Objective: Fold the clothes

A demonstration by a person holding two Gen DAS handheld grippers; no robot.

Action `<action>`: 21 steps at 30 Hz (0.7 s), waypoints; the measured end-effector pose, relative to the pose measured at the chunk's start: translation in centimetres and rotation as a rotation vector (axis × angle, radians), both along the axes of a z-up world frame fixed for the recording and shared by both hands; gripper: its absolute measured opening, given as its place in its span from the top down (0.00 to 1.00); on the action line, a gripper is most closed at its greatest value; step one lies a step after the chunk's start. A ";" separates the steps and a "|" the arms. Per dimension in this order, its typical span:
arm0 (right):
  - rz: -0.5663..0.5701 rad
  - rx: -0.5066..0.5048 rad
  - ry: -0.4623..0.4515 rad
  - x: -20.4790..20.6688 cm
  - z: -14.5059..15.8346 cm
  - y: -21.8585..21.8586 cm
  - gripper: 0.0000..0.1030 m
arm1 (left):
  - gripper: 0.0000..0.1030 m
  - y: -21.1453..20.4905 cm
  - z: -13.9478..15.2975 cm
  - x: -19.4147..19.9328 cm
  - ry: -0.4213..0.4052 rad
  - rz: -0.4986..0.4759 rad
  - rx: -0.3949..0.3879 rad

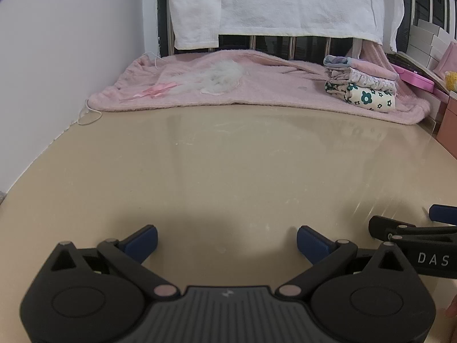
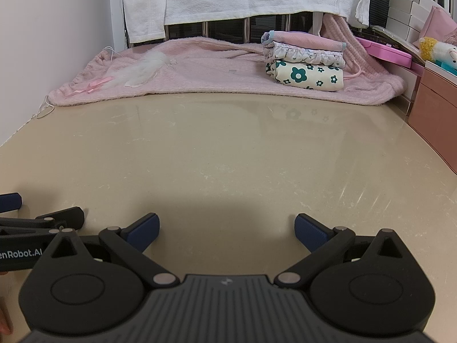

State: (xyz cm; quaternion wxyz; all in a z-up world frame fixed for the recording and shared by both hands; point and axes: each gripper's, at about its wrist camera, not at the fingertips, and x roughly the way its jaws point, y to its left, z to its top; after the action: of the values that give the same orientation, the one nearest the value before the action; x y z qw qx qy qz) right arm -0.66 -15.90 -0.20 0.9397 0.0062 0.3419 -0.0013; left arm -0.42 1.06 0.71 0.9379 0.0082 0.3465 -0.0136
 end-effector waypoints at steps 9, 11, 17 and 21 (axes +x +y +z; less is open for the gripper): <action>-0.001 0.000 0.001 0.0 0.0 0.0 0.01 | 0.00 -0.1 0.0 0.0 0.000 0.000 0.000; -0.001 0.001 0.001 0.0 0.0 0.0 0.01 | 0.00 0.0 0.0 0.0 0.000 0.000 0.000; -0.002 0.001 0.002 0.0 0.0 0.0 0.01 | 0.00 -0.1 0.0 -0.1 0.000 0.002 0.002; -0.002 0.000 0.002 0.0 0.0 0.0 0.01 | 0.00 -0.2 0.0 -0.1 0.000 0.004 0.002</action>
State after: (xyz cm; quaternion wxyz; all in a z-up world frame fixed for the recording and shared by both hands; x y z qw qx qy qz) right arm -0.64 -15.86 -0.16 0.9394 0.0066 0.3427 -0.0020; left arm -0.53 0.85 0.73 0.9379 0.0085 0.3465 -0.0115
